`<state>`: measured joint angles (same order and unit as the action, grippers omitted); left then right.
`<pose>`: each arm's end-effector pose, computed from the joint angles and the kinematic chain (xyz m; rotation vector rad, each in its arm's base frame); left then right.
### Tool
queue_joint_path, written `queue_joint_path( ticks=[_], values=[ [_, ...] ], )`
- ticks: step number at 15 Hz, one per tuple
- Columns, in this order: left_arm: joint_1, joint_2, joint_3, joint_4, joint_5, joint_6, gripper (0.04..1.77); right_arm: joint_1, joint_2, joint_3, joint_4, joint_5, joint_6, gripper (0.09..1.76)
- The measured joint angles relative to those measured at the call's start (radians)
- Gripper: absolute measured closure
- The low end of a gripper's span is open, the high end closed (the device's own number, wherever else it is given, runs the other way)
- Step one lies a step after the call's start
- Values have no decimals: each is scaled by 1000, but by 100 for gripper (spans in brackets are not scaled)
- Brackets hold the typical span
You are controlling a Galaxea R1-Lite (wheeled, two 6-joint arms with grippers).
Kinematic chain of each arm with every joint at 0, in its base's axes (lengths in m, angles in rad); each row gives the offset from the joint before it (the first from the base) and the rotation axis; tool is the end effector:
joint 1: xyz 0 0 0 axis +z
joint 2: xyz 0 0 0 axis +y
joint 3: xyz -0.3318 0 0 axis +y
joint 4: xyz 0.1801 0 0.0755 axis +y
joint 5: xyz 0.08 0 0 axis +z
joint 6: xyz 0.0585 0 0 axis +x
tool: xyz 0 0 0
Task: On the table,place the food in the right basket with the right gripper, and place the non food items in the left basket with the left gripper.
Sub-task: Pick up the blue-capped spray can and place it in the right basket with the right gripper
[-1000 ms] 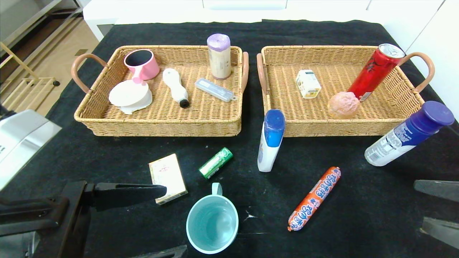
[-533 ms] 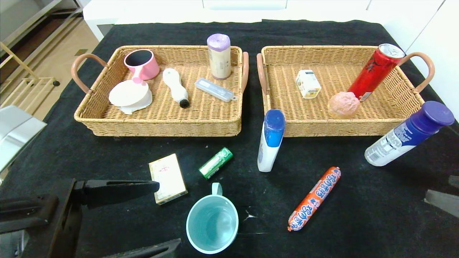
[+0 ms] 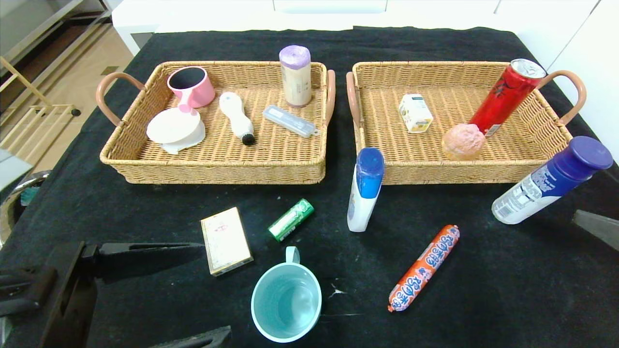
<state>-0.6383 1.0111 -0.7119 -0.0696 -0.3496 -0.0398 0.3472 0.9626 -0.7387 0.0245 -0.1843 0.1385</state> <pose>0.1082 -0.1052 0.2695 -0.0019 0.2562 -0.9785 0.1316 0.0362 0.2721 0.0722 0.2506 0.1451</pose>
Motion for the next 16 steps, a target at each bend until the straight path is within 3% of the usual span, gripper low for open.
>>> queue_joint_path(
  ticks=[7,12,16],
  values=[
    [1,-14,4,0,1,0,9,-37,164,-1,-210,-18,-1,14],
    [2,-23,6,-1,21,-1,9,-114,238,-35,-280,-24,-26,14],
    [18,-38,4,-17,28,-2,9,-128,282,-47,-310,-23,-23,14]
  ],
)
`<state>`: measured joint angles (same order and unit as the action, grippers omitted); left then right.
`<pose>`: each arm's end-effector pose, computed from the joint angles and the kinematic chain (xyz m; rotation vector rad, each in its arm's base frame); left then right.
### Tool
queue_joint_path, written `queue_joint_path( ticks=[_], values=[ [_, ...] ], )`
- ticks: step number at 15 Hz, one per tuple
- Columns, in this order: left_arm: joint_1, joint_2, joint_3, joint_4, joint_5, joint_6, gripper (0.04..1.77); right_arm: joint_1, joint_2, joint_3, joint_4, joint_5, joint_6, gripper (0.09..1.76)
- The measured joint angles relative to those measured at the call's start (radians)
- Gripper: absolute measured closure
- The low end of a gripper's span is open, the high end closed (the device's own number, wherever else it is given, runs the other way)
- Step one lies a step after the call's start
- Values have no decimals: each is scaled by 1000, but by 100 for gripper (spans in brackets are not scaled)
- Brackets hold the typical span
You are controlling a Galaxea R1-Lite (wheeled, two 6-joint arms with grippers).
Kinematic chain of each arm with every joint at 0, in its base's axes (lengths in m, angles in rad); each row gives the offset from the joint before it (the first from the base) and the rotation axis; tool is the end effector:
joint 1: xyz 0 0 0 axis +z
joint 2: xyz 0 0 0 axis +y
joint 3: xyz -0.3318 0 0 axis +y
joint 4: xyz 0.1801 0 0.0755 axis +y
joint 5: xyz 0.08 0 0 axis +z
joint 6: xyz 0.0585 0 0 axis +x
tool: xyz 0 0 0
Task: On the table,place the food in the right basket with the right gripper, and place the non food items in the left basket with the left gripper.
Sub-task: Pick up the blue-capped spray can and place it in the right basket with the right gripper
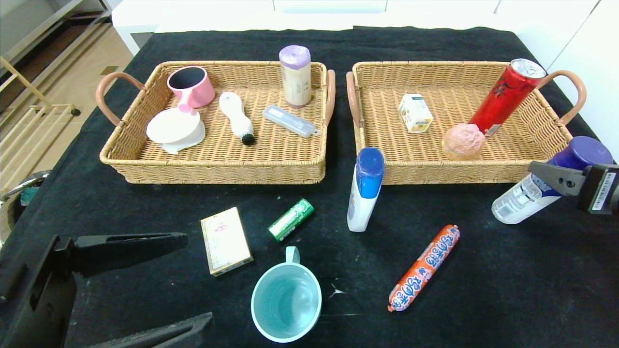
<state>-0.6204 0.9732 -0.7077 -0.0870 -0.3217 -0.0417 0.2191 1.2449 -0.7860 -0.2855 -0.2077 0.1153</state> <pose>0.1034 -0.0966 0.2758 -0.0109 0.2027 -0.9355 0.2211 0.0369 0.2786 0.0783 0.1699 0.0016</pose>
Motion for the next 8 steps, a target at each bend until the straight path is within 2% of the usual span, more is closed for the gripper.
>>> queue_joint_path(
  ticks=[4,8],
  values=[
    [7,-3,1,-2,0,0,9,-1,46,-1,-70,0,1,14],
    [23,-5,0,-3,0,7,9,-2,57,2,-81,-4,1,14]
  ],
)
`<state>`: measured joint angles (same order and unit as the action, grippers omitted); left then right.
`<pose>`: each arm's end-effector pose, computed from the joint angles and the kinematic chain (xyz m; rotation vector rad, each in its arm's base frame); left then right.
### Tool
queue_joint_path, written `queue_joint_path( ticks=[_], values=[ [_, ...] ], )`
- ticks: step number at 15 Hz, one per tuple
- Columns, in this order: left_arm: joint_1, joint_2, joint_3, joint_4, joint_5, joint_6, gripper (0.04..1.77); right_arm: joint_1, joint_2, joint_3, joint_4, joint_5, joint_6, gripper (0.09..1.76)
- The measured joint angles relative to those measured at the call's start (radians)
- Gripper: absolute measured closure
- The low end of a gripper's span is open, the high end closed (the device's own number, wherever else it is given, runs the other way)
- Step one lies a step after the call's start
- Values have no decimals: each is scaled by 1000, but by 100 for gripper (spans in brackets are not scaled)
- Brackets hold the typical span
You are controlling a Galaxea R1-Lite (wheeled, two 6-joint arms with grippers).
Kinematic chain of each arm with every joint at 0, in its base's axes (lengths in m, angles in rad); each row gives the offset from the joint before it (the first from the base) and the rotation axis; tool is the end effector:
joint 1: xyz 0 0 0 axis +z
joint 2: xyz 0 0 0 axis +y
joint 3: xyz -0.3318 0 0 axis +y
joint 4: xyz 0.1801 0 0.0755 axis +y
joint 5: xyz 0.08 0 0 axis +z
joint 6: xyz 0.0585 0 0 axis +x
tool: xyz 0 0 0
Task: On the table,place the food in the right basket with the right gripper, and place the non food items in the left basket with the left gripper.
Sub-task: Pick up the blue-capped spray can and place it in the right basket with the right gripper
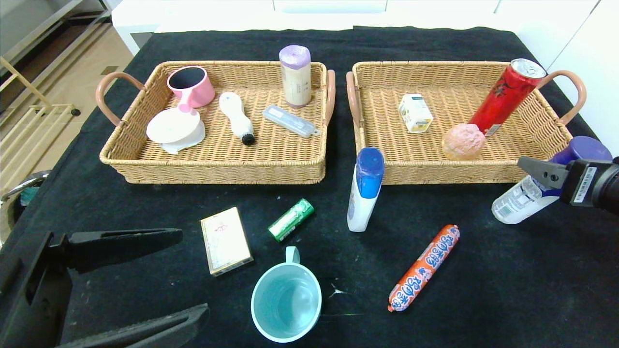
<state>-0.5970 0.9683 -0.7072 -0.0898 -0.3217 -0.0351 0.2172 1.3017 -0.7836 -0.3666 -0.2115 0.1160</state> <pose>0.1045 -0.0934 0.2767 -0.0082 0.1918 -0.9131 0.2382 0.0400 0.2756 0.0836 0.1482 -0.0029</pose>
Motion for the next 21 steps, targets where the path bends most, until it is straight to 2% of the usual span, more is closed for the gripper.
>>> queue_joint_path(
  ticks=[1,4,6,7,21],
  values=[
    [0,0,2,0,0,1,9,-1,-1,0,0,0,0,19],
    [0,1,3,0,-1,2,9,-4,0,3,-1,0,2,70],
    [0,1,4,0,-1,2,9,-4,2,5,-1,0,3,93],
    [0,1,4,0,-1,2,9,-4,3,6,0,0,4,98],
    [-1,2,11,0,-2,17,9,12,-26,16,22,18,-1,99]
  ],
)
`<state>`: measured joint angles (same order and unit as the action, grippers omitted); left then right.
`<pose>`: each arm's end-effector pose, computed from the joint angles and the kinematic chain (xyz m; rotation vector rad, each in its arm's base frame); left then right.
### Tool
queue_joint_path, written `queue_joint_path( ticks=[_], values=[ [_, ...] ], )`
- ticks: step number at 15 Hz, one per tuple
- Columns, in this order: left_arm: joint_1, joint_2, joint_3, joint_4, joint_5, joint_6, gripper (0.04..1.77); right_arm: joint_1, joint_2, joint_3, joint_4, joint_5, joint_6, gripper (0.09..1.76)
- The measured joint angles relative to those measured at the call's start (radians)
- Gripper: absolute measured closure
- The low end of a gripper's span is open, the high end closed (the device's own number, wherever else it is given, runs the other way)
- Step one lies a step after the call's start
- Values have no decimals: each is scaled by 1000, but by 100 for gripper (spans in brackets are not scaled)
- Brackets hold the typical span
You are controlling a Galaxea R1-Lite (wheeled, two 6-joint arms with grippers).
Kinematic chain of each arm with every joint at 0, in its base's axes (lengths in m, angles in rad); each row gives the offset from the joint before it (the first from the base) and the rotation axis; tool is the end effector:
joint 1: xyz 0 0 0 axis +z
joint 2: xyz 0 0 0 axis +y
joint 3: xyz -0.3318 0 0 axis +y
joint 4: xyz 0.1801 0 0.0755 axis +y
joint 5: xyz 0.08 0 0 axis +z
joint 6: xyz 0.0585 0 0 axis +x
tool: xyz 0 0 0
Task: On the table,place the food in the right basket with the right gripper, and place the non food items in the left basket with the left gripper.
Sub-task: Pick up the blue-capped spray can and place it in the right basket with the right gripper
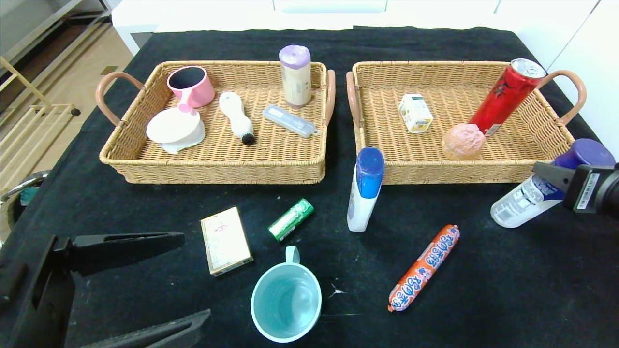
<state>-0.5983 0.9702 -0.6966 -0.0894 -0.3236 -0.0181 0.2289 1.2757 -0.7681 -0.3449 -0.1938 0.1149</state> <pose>0.1048 -0.0939 0.2730 0.0094 0.1974 -0.9174 0.2297 0.0419 0.2736 0.0805 0.1609 0.0258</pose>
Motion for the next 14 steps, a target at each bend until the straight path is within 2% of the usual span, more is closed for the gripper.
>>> queue_joint_path(
  ticks=[4,8,14],
  values=[
    [0,0,1,0,0,2,9,60,-76,-27,131,-7,-19,99],
    [0,0,0,0,0,2,9,83,-125,-159,248,-9,-35,99],
    [0,3,-1,0,0,2,9,80,-42,-357,269,-7,-63,99]
  ],
)
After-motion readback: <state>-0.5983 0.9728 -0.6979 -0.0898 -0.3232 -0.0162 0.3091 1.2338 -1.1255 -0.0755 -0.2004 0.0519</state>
